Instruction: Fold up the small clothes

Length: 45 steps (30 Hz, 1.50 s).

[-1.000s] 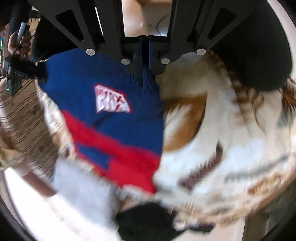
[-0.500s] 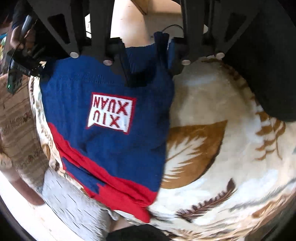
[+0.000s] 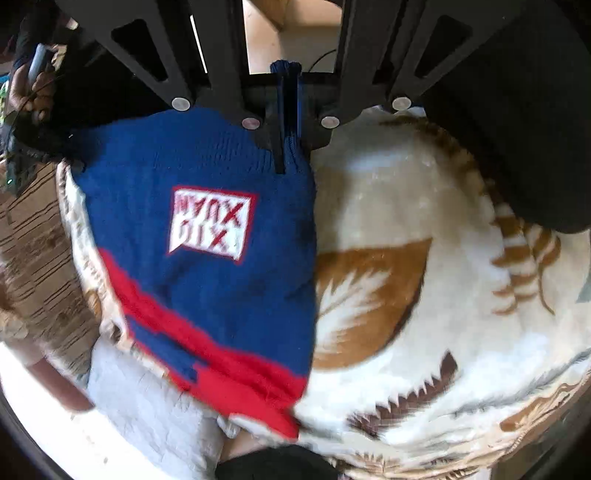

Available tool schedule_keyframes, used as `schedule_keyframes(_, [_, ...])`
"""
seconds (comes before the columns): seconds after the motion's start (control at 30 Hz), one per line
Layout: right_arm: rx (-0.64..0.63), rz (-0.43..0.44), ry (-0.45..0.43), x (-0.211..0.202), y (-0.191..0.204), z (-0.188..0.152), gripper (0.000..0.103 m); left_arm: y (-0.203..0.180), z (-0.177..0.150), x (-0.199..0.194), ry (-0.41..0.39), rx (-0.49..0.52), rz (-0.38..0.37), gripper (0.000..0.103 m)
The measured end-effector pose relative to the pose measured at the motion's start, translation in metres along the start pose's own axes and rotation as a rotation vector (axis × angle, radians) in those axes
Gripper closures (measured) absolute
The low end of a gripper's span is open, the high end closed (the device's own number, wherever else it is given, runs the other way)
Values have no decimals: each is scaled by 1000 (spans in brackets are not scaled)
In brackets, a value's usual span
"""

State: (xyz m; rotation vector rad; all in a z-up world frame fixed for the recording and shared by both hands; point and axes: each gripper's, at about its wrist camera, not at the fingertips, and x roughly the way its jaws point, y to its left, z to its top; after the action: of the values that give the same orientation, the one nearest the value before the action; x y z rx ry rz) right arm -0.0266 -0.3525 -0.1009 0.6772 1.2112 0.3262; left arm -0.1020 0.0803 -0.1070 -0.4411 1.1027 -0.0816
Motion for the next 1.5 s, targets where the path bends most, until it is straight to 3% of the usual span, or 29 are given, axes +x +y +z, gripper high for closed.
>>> schedule_keyframes(0.1, [-32, -8, -8, -3, 7, 10, 94, -8, 9, -19, -76, 19, -13, 99])
schedule_keyframes(0.23, [-26, -9, 95, 14, 2, 25, 94, -1, 14, 20, 127, -6, 6, 99])
schedule_keyframes(0.27, [-34, 13, 90, 12, 10, 35, 94, -3, 21, 16, 122, 11, -2, 99])
schedule_keyframes(0.4, [-93, 133, -26, -15, 51, 98, 94, -36, 97, -31, -86, 105, -49, 99])
schedule_keyframes(0.5, [-98, 202, -227, -33, 81, 178, 95, -63, 185, -41, -246, 129, -82, 98])
schedule_keyframes(0.57, [-35, 234, -383, -32, 77, 234, 91, -79, 246, -21, -333, 128, -31, 95])
schedule_keyframes(0.6, [-18, 225, -403, -19, 73, 258, 81, -78, 260, -9, -337, 144, -11, 71])
schedule_keyframes(0.63, [-18, 186, -382, -5, 71, 272, 38, -79, 281, 16, -325, 137, 55, 32])
schedule_keyframes(0.67, [11, 103, -376, 8, 63, 279, 13, -72, 289, 36, -307, 91, 143, 17])
schedule_keyframes(0.7, [46, 44, -393, 16, 52, 274, 13, -62, 292, 52, -282, 55, 191, 11])
schedule_keyframes(0.77, [68, 72, -346, 24, 36, 248, 14, -39, 280, 71, -238, 7, 228, 12])
schedule_keyframes(0.83, [10, 67, -338, 24, 37, 208, 14, -21, 256, 62, -270, -22, 216, 12])
schedule_keyframes(0.93, [-26, 106, -247, 33, 40, 147, 14, 6, 209, 42, -309, -69, 177, 12])
schedule_keyframes(1.03, [18, 124, -166, 54, 33, 130, 14, 5, 175, 43, -250, -111, 75, 12])
schedule_keyframes(1.1, [62, 122, -163, 75, 34, 138, 14, -3, 165, 55, -197, -109, 24, 12])
schedule_keyframes(1.17, [150, 111, -216, 86, 29, 150, 14, -15, 168, 77, -173, -102, 41, 12])
schedule_keyframes(1.23, [196, 103, -275, 87, 31, 157, 15, -23, 181, 94, -187, -117, 125, 12])
schedule_keyframes(1.27, [241, 112, -296, 88, 30, 160, 22, -26, 188, 96, -207, -121, 143, 13])
schedule_keyframes(1.3, [258, 115, -306, 92, 29, 165, 31, -27, 195, 98, -210, -126, 149, 44])
schedule_keyframes(1.33, [258, 76, -313, 97, 27, 171, 75, -28, 203, 104, -183, -131, 167, 79])
schedule_keyframes(1.37, [283, 49, -292, 103, 22, 176, 93, -26, 212, 110, -148, -156, 163, 80])
schedule_keyframes(1.43, [278, 44, -280, 100, 25, 180, 93, -32, 219, 101, -142, -152, 165, 86])
schedule_keyframes(1.5, [179, 45, -324, 70, 52, 176, 94, -44, 217, 75, -201, -88, 150, 90])
